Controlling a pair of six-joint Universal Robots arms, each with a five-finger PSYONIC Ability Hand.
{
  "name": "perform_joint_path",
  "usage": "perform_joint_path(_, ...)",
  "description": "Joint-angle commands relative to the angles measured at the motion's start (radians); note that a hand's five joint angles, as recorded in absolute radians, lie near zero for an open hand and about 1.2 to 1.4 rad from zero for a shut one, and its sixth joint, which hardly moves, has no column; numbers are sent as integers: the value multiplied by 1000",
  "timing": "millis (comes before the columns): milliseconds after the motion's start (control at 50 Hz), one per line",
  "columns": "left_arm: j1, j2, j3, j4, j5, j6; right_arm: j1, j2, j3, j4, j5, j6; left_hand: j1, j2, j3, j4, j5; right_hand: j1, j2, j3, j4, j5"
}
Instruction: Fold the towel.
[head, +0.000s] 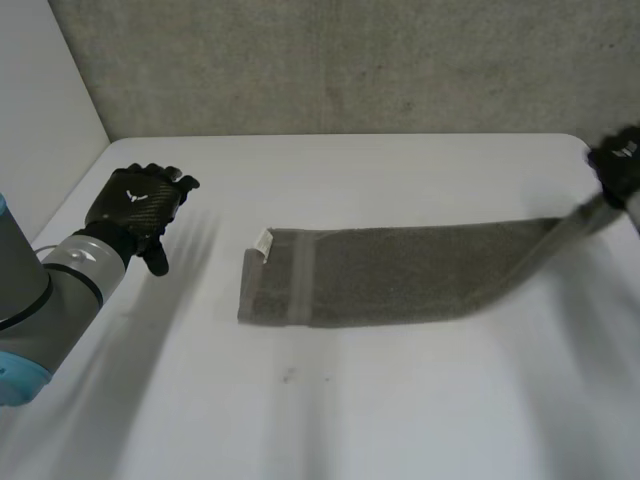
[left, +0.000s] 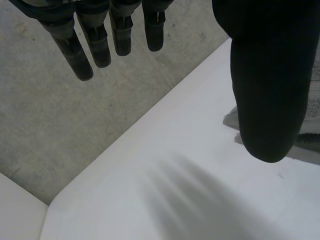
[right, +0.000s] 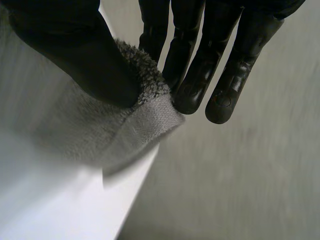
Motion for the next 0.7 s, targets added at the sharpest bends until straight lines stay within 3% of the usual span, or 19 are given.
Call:
perform_joint_path(20,-1,21,-10,1,-1,-2,257,-53,1,-77,-139,126,15,18,15,18,19,446,221,213,203,244)
perform_joint_path(120,-1,41,-25,1,-1,-2,515,34,-19,-136,-247,126,12,16,12,15,16,446,221,213,203,244)
perform_joint_path(220,-1,44,-39,1,-1,-2,658,152,-66,-138,-264,103,12,15,12,15,16,446,221,213,203,244)
perform_joint_path(340,-3,38,-45,22,-1,-2,760,292,-134,-133,-264,83,6,10,6,9,10,446,221,213,203,244)
perform_joint_path(460,-3,18,-38,54,-1,-2,772,333,-172,-129,-244,93,12,15,12,15,16,446,221,213,203,244)
perform_joint_path(480,-4,1,-30,57,-1,-2,774,329,-175,-126,-241,101,12,15,12,15,16,285,59,52,41,82)
perform_joint_path(500,-11,-14,-22,59,-1,-2,769,315,-171,-126,-240,119,12,15,12,15,16,-234,-460,-467,-478,-437)
perform_joint_path(520,-11,-14,-22,59,-1,-2,769,315,-171,-126,-240,120,12,15,12,15,16,-239,-465,-473,-483,-442)
perform_joint_path(540,-21,-25,-7,59,-3,-3,763,289,-163,-126,-232,157,9,13,9,12,13,-739,-965,-973,-983,-942)
perform_joint_path(620,-55,-42,27,59,-5,-9,748,217,-140,-121,-195,299,9,13,9,12,13,-775,-1001,-1008,-1019,-978)
perform_joint_path(660,-92,-62,63,60,-8,-27,679,145,-93,-94,-145,470,9,13,9,12,13,-775,-1001,-1008,-1019,-978)
perform_joint_path(700,-113,-71,83,59,-11,-43,635,108,-65,-66,-123,539,12,15,12,15,16,-775,-1001,-1008,-1019,-978)
